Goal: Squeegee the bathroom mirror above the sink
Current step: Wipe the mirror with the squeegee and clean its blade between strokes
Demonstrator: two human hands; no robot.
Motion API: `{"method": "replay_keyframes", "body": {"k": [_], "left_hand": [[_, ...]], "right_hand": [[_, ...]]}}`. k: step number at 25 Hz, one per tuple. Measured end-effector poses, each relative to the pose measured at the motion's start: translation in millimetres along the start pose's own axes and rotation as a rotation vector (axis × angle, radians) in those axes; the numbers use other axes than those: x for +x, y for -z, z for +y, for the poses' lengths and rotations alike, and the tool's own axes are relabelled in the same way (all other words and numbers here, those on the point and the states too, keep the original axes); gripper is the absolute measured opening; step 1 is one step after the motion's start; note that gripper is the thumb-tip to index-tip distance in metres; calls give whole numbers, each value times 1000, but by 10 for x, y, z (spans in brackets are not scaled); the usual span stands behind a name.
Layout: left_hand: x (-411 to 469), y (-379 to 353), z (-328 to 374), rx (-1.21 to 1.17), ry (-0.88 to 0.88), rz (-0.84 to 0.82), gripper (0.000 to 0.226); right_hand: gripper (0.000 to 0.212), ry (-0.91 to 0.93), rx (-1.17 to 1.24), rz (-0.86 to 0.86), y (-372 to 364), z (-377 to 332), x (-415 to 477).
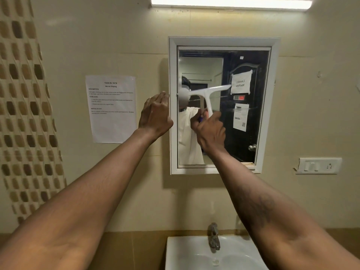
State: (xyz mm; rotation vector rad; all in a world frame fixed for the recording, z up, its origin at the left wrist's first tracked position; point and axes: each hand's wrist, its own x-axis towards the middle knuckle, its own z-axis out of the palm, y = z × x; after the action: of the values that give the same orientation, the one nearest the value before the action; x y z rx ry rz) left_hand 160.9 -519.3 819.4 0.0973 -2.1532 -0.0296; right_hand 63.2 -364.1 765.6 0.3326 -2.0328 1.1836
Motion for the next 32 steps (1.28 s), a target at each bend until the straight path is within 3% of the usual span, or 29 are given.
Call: {"method": "replay_keyframes", "body": {"k": [11,19,32], "left_hand": [[-199,114,89,1,-9,-30,72],[-233,156,73,9,-5,-17,71],[-319,30,-52,19,17,-67,67]], "right_hand": [[27,-99,-66,-141,-11,584,-1074],[32,-47,103,2,222,122,-476],[33,-44,-45,-50,105,29,-403]]}}
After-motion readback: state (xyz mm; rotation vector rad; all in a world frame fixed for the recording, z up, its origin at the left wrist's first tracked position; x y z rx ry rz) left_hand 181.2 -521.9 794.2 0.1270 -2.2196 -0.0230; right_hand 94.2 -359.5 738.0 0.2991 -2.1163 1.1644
